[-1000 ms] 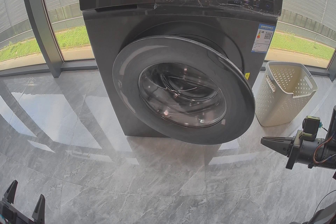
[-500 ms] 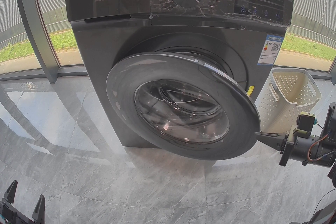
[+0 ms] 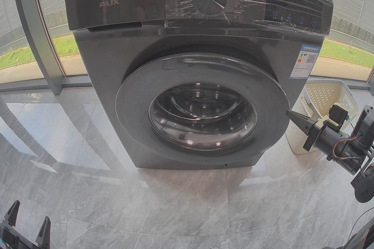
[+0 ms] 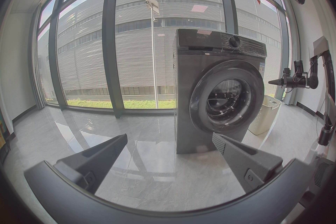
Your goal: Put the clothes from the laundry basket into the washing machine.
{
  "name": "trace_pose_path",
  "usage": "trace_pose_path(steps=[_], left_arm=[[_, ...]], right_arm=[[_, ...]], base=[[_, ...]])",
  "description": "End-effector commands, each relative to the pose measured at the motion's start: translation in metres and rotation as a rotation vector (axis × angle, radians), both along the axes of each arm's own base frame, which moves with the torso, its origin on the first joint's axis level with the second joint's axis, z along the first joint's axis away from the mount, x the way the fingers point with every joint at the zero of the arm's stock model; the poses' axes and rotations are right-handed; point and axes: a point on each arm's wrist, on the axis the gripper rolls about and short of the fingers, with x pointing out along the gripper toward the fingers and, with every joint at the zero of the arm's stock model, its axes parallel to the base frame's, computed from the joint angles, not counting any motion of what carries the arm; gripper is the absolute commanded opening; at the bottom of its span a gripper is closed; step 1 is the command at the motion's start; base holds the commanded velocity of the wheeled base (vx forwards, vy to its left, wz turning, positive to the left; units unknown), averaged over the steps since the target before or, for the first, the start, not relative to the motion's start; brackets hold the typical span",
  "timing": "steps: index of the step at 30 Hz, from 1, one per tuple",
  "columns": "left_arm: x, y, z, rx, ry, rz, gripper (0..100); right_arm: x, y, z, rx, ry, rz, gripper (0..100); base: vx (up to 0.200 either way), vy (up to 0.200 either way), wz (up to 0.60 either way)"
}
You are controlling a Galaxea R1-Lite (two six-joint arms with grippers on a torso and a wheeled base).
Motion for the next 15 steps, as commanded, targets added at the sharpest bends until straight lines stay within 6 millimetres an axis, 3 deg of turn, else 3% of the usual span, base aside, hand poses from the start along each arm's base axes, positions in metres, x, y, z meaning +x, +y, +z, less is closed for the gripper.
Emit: trace_pose_path(steps=[1,5,6,8,15], left_arm=[[0.0,0.0,-0.004,0.001,0.002,0.0,100],[0.0,0.0,-0.004,0.001,0.002,0.0,100],[0.0,0.0,-0.004,0.001,0.004,0.002,100],[0.0,0.0,-0.004,0.001,0.004,0.0,100],[0.0,0.0,-0.004,0.0,0.005,0.0,100]], right_arm=[[0.001,0.0,-0.018,-0.025,0.065,-0.008,0],[-0.012,0.005,-0.024,-0.044,0.091,0.05,0],[-0.03,0.015,-0.033,-0.071,0.123,0.147,0],[-0.032,0.019,-0.033,-0.074,0.115,0.169,0],[-0.018,0.022,-0.026,-0.095,0.053,0.111,0]], base=[[0.0,0.0,0.0],[0.0,0.0,0.0],[0.0,0.0,0.0],[0.0,0.0,0.0],[0.2,0.0,0.0]])
